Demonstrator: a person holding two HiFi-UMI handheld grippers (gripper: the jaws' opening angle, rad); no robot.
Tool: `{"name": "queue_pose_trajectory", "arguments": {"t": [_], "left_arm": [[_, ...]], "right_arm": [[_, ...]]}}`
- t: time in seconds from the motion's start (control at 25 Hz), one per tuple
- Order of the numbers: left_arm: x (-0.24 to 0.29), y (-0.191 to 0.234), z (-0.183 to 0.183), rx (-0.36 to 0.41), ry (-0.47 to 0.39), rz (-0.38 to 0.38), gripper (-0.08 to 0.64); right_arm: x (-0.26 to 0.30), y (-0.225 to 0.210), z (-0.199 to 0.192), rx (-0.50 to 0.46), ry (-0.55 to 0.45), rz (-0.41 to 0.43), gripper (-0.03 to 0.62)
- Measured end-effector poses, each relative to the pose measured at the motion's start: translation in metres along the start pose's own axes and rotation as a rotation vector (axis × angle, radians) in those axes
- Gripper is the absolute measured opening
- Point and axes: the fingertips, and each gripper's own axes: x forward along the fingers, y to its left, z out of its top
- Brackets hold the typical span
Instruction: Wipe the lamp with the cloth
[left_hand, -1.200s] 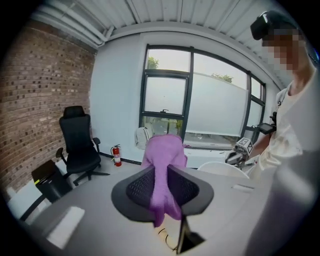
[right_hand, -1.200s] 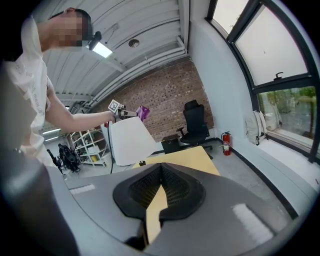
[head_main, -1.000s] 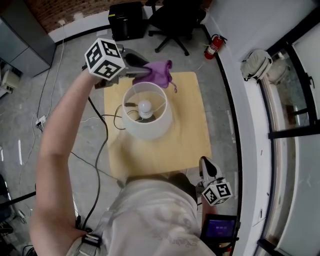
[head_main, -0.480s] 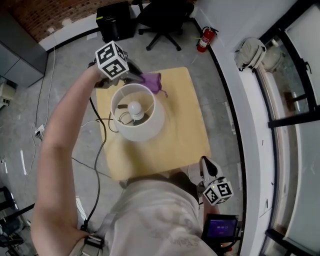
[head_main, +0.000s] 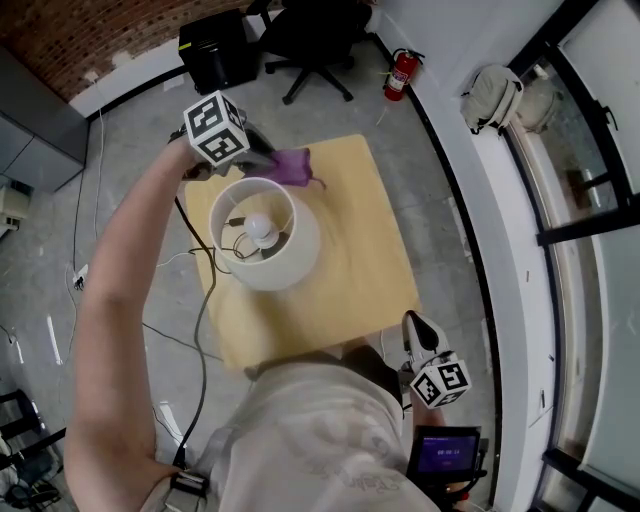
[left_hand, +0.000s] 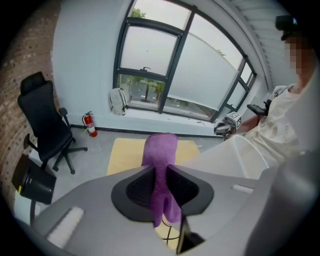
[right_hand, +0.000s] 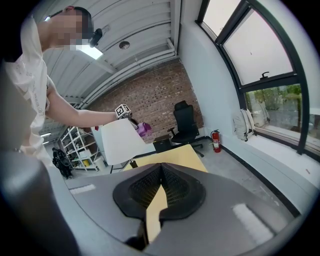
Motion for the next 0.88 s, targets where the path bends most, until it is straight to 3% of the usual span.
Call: {"name": "queue_pose_trajectory", "arguments": {"t": [0.2,0.44,0.6,0.88], "left_arm": [[-0.050,-0.031,0.043,0.142,-0.041,-0.038,0.075],[-0.071,-0.074,0.061,0.282,0.041,-0.179,0.075],[-0.055,-0.081,0.057,0.304,0.115,-0.263,0.074],[-0.004,-0.070,0.044,0.306,0.298,-0.318,0.074]], "right_arm": [[0.005,0.007,0.004,-0.013,0.002,0.026,0.011],[0.009,0.008,0.000,0.003,-0.013,0.032,0.011],[0.008,0.008,0.000,0.009,-0.011,0.027,0.011],[-0.002,-0.001,-0.005,0.039,-0.020,-0.011,0.011]]}}
